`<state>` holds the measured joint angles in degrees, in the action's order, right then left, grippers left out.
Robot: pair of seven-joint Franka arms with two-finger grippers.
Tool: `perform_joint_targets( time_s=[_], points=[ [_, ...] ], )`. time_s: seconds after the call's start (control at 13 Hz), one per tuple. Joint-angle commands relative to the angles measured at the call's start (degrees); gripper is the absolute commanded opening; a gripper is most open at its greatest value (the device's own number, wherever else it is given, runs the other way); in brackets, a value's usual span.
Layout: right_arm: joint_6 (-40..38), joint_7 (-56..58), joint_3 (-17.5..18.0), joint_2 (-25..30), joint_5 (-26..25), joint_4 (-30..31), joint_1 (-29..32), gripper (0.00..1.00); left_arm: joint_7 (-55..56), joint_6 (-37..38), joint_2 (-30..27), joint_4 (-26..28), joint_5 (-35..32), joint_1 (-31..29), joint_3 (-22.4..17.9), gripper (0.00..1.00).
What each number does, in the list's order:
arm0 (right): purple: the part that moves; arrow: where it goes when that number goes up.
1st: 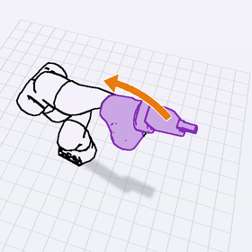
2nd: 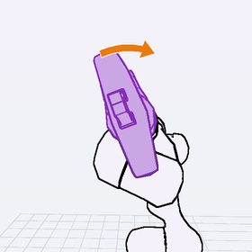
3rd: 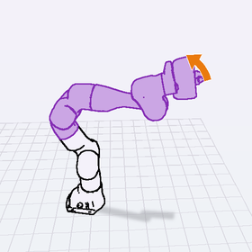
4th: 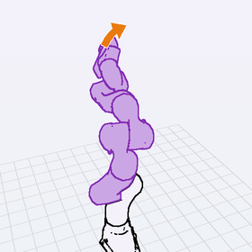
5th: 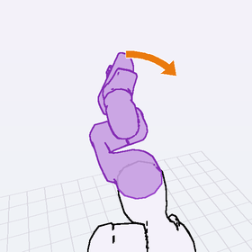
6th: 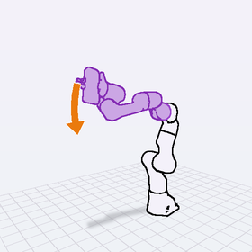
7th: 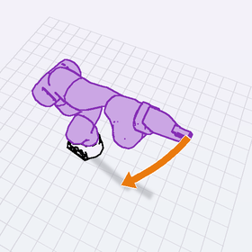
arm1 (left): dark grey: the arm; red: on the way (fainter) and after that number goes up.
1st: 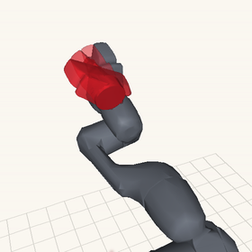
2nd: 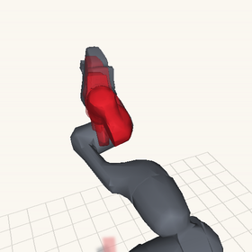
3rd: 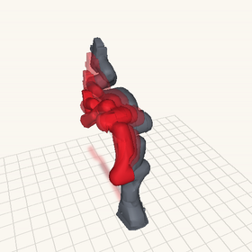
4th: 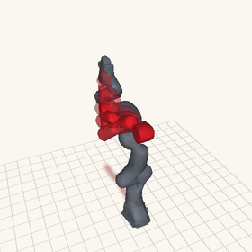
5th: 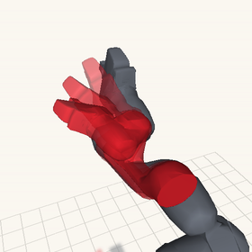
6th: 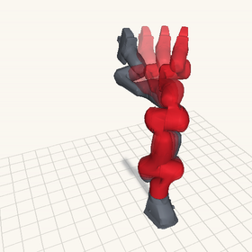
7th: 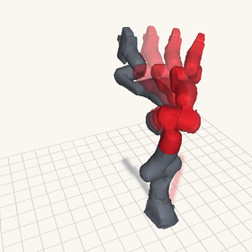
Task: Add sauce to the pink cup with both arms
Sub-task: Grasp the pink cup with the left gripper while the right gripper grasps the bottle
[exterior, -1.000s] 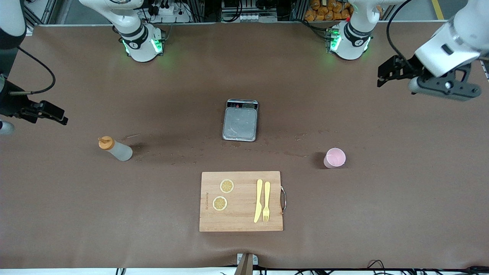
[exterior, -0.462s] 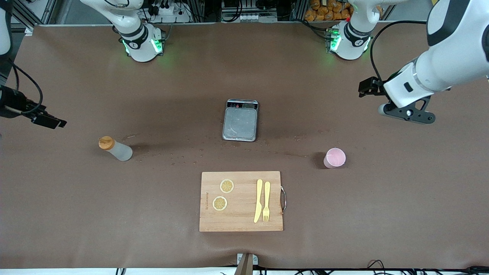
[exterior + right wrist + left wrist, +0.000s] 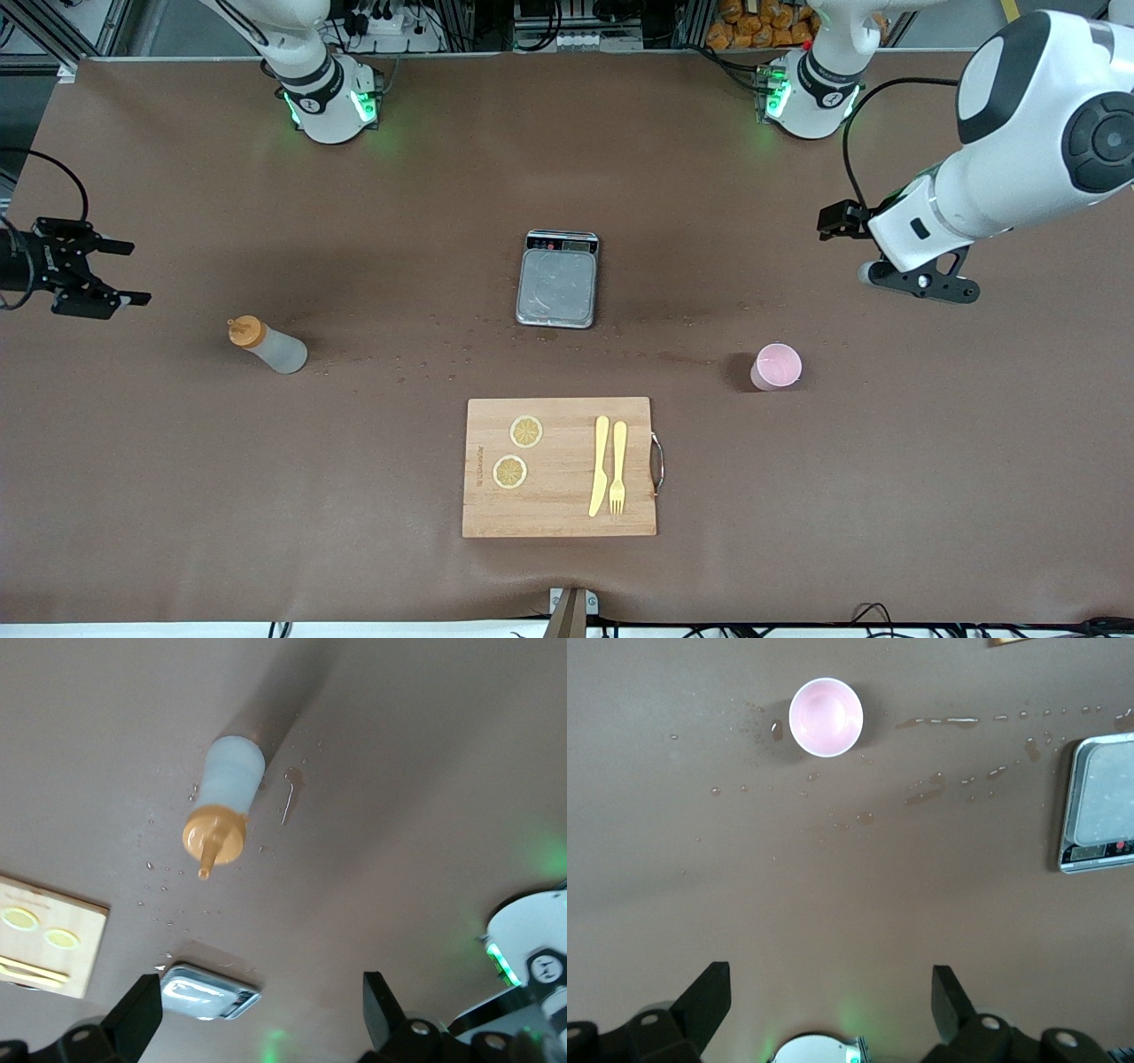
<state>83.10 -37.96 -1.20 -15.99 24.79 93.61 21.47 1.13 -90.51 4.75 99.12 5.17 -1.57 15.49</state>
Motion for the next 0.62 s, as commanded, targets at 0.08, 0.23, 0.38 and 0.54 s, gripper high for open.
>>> perform_joint_targets(
  time_s=[0.08,0.23,0.38,0.54],
  points=[
    [-1.63,-3.78,1.02,-10.35,14.21,-1.94,9.8,1.0,-0.25,-6.93,-1.41,6.33,0.63,-0.1,1.29,1.0],
    [-1.36,-5.19,1.02,-13.78,15.12,-2.02,10.26,1.0,-0.16,-10.46,-1.68,8.89,0.71,-0.19,2.26,1.0],
    [-1.1,-6.86,1.02,-17.83,18.61,-2.11,11.13,1.0,-0.25,-13.88,-1.41,11.52,0.63,-0.19,2.7,1.0],
    [-0.75,-7.22,1.02,-21.52,20.65,-2.29,10.96,1.0,-0.68,-19.67,-1.15,15.12,-0.16,-0.8,2.62,1.0]
  ],
)
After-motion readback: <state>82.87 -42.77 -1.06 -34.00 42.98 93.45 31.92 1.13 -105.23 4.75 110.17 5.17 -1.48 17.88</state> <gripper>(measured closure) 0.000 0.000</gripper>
